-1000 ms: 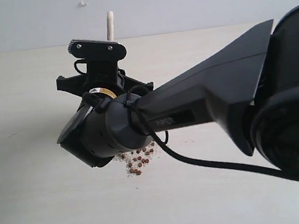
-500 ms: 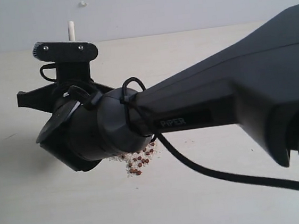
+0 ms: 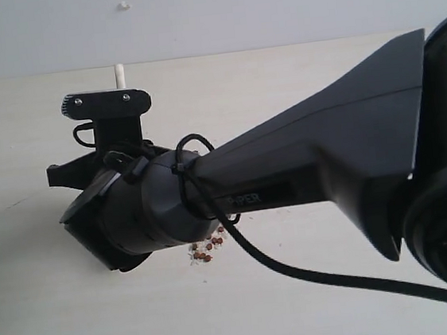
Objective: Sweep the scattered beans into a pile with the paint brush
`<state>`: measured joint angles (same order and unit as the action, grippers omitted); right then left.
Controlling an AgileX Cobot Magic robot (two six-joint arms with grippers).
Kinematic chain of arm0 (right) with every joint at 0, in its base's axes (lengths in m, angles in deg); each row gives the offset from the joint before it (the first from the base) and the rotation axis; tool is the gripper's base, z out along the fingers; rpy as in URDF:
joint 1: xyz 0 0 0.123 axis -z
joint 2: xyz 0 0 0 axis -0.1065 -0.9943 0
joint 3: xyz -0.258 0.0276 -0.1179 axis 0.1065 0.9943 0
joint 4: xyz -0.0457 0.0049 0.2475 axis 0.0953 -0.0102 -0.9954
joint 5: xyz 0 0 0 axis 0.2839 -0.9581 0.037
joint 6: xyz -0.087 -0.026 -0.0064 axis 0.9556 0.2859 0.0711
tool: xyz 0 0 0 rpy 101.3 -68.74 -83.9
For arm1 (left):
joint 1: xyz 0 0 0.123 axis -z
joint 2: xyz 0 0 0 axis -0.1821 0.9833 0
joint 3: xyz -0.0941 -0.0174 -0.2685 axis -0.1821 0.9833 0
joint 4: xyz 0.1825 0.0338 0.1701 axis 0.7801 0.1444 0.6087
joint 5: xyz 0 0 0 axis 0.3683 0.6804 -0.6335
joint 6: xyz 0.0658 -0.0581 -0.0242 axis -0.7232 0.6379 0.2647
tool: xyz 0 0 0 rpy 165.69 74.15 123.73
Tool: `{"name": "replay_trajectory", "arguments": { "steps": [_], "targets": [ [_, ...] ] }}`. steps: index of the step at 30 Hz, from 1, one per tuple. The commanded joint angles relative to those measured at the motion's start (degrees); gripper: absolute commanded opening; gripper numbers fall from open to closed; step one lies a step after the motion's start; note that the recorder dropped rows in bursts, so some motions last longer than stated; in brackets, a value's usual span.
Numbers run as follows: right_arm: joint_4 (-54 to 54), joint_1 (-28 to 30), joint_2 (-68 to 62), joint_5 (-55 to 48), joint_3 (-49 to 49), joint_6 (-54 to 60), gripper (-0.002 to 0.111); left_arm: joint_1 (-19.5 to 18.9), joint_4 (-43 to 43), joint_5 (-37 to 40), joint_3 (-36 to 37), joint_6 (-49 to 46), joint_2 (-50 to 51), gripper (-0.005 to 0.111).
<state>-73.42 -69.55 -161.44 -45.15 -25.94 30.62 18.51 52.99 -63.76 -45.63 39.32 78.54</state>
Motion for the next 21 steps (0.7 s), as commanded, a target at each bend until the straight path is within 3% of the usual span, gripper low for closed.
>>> {"name": "replay_trajectory", "arguments": {
  "steps": [1,21],
  "targets": [
    [-3.8,0.1,0.9,7.2,-0.1,7.3,0.000,-0.1,-0.4,-0.1,0.0,0.0,-0.4,0.000],
    [-2.0,0.1,7.3,7.4,-0.1,10.2,0.000,-0.1,-0.4,-0.1,0.0,0.0,-0.4,0.000]
  ]
}}
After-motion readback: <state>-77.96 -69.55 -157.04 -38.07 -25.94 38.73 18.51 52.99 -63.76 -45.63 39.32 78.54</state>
